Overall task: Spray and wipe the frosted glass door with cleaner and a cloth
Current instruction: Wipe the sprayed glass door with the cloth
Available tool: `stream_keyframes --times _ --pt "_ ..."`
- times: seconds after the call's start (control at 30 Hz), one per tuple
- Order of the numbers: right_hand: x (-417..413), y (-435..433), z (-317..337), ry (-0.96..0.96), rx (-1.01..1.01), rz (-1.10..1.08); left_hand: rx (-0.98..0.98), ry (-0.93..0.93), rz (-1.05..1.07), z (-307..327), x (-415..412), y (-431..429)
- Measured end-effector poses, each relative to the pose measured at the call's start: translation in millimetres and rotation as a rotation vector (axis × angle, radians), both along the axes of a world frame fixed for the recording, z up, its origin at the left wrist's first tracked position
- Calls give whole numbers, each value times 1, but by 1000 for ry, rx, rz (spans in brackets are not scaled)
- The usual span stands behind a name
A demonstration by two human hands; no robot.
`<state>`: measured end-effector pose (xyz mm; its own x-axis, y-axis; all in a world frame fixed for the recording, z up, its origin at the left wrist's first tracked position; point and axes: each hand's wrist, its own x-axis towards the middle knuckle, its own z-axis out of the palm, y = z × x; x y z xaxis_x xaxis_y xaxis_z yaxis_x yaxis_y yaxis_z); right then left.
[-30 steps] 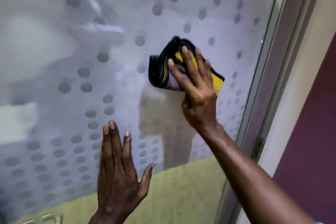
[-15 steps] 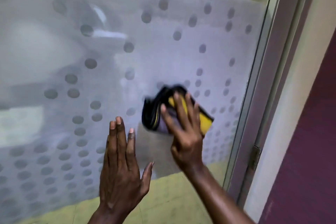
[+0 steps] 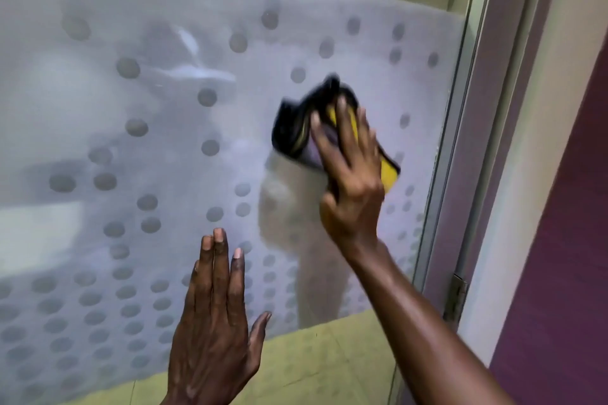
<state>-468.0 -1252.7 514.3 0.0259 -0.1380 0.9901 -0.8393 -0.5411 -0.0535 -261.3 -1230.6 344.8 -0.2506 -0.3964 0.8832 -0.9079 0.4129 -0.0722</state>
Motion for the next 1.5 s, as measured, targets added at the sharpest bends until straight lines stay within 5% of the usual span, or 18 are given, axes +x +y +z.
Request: stream_keyframes --times 0.13,0.3,0.5,0.7,0.83,1.1,1.3,1.5 --pt "32 -6 86 82 -99 -12 17 38 -46 6 -20 2" --pt "30 -9 97 392 -188 -153 18 -18 -20 15 -39 -5" --pt "-80 -17 129 -160 -28 -124 -23 -54 -20 12 -28 -15" --pt "-122 -25 123 -298 -18 -87 -57 -16 -69 8 -18 -12" --pt "-126 -24 73 -331 -48 -82 -81 34 -57 -4 7 -6" --pt "-110 -19 -127 -525 56 -148 -71 77 40 -25 74 2" --pt "-57 -20 -146 -837 58 -89 -61 91 62 -31 111 10" --pt "58 -1 -166 -810 79 -42 -61 98 84 -33 156 17"
